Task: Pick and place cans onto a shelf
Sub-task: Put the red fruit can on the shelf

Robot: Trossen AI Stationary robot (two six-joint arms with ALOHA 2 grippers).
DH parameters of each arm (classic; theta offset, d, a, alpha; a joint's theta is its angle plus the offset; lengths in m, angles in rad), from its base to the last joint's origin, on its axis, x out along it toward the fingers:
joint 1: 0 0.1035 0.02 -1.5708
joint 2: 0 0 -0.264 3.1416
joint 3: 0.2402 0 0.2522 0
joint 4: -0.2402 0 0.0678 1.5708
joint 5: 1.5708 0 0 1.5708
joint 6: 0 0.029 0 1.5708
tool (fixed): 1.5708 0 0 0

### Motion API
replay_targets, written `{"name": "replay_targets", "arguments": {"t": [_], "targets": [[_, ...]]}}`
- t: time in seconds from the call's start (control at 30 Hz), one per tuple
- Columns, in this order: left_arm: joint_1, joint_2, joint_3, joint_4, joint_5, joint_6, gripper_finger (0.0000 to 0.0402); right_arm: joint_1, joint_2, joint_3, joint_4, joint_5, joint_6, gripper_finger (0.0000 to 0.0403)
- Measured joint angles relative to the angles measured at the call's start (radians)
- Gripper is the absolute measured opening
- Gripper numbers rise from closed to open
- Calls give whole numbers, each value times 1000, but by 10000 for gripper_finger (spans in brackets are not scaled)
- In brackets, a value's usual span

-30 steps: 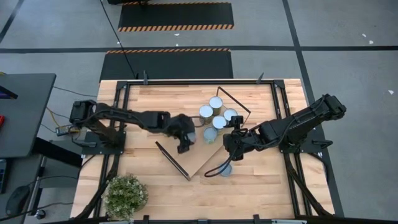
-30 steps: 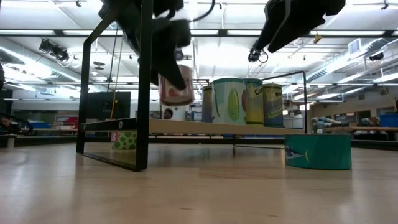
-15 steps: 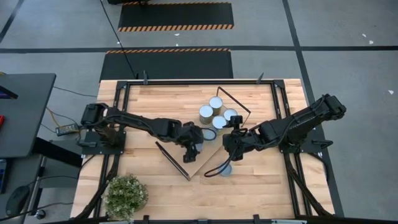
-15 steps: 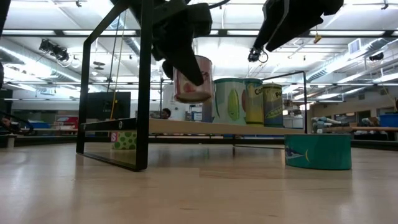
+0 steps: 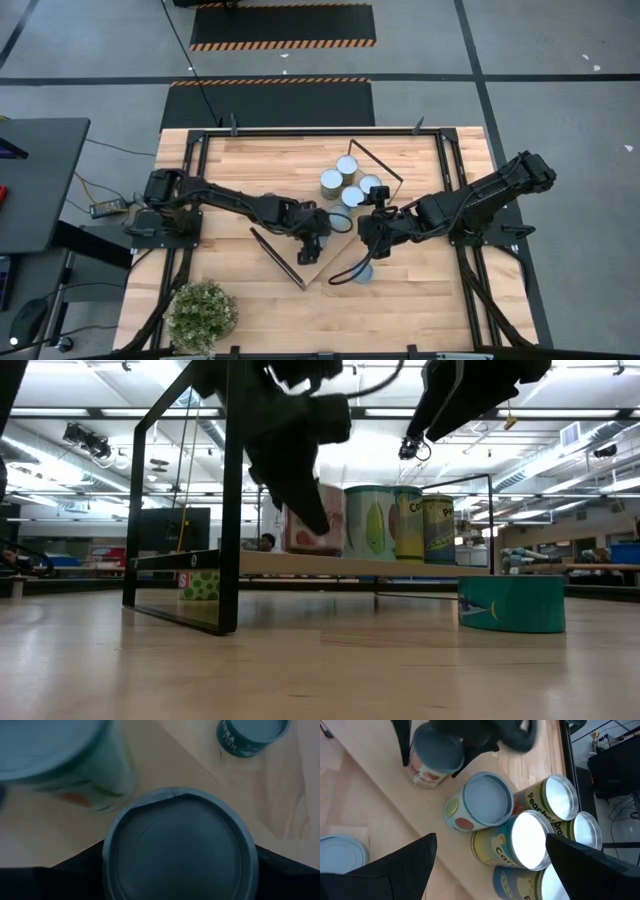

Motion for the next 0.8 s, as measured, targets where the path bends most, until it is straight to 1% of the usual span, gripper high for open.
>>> {"name": "replay_targets", "arguments": {"t": [0.13,0.33,0.4,0.53,0.67,0.8], "targets": [[-7,23,0,33,4,27,321,0,0,0,0,0,2,382],[-23,26,0,51,5,57,381,0,0,0,1,-3,2,382],[-24,27,9,33,6,59,394,0,0,0,0,-4,3,382],[-20,21,65,-29,-5,59,392,0,0,0,0,-5,7,382],[-26,21,133,-128,-53,82,391,1,0,0,1,-6,7,382],[-37,21,166,-166,-97,121,391,1,0,0,0,-8,8,382]]}}
